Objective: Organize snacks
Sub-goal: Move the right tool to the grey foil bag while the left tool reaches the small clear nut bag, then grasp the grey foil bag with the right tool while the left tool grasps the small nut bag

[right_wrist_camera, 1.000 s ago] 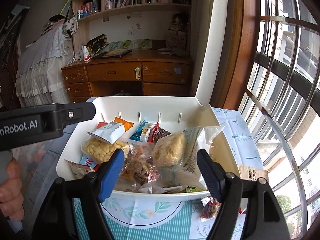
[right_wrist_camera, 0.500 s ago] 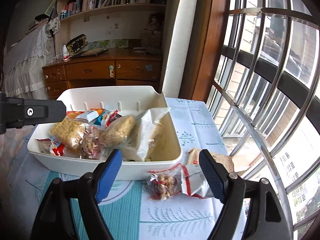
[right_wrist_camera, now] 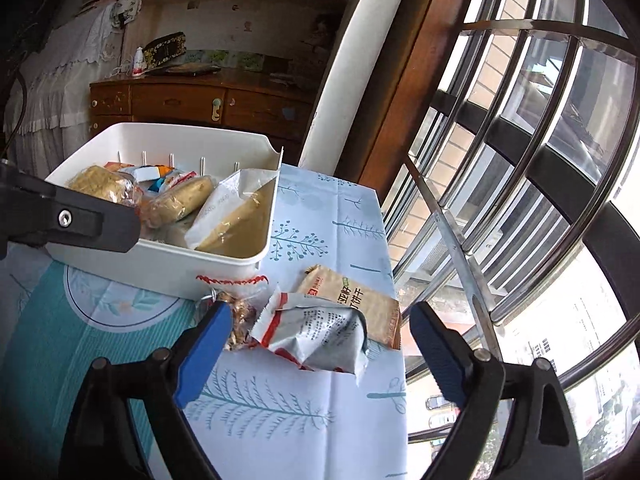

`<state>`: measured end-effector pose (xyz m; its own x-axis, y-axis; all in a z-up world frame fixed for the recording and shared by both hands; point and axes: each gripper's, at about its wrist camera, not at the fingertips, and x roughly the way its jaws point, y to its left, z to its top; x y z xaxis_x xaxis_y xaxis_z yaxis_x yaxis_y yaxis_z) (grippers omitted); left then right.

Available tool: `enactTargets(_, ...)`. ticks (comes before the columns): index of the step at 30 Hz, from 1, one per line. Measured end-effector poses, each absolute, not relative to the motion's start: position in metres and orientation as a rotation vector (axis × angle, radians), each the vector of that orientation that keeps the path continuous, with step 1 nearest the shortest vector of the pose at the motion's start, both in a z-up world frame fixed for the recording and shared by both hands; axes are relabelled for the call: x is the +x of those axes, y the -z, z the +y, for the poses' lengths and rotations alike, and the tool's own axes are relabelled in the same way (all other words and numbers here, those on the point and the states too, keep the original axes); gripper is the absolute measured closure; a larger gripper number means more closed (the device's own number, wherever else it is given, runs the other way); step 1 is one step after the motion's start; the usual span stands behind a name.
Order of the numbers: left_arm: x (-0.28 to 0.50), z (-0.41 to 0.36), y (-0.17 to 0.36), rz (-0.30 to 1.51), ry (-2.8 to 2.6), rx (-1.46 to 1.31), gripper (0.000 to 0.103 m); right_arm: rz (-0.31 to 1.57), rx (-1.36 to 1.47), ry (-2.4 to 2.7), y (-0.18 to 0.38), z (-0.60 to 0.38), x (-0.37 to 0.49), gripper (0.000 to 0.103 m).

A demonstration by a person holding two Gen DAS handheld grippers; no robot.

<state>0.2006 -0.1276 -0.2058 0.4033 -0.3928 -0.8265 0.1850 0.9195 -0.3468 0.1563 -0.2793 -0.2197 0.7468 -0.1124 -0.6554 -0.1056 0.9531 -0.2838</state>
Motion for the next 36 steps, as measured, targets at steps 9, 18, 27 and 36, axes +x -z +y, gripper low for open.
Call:
enactTargets(9, 0.207, -0.154, 0.240, 1.219, 0.284, -0.293, 0.020, 0.769, -0.377, -0.107, 0.233, -0.307, 0.164, 0.007)
enactTargets(18, 0.221, -0.167, 0.275, 1.297, 0.166, -0.354, 0.021, 0.763, -0.595, -0.243, 0.270, -0.305, 0.164, 0.007)
enactTargets(27, 0.231, -0.176, 0.298, 1.332, 0.099, -0.392, 0.021, 0.783, -0.631, -0.314, 0.295, -0.311, 0.173, 0.007)
enactTargets(36, 0.241, -0.185, 0.312, 1.341, 0.068, -0.417, 0.021, 0.782, -0.608, -0.351, 0.307, -0.315, 0.185, 0.029)
